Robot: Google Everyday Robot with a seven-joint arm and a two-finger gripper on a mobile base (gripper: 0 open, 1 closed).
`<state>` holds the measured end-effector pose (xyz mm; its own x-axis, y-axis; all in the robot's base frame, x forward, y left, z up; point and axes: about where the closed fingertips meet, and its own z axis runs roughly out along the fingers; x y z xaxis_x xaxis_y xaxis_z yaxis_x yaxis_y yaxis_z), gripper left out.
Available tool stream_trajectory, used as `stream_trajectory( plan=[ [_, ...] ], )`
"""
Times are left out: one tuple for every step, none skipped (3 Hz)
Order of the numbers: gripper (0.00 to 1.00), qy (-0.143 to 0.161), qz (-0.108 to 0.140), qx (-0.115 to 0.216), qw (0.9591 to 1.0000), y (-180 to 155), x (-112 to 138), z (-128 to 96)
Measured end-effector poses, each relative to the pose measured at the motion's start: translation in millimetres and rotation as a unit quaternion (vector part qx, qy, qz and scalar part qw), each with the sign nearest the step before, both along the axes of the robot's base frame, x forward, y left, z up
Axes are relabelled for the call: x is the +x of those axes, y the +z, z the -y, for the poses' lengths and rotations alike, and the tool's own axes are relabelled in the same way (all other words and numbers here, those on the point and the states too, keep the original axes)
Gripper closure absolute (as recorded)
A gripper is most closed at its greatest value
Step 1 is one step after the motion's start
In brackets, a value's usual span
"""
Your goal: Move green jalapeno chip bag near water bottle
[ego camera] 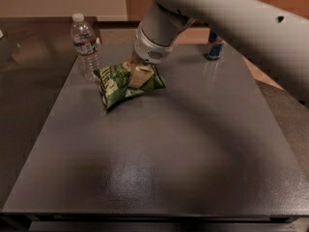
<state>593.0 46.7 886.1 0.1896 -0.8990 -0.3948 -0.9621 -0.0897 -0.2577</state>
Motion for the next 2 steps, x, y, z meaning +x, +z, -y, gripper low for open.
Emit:
stream_trajectory(
  plan=[
    [0.36, 0.002, 0.000, -0.001, 1.0000, -0.5, -0.3, -1.7],
    [0.13, 0.002, 0.000, -0.001, 1.0000, -0.8, -1.0, -2.5]
  ],
)
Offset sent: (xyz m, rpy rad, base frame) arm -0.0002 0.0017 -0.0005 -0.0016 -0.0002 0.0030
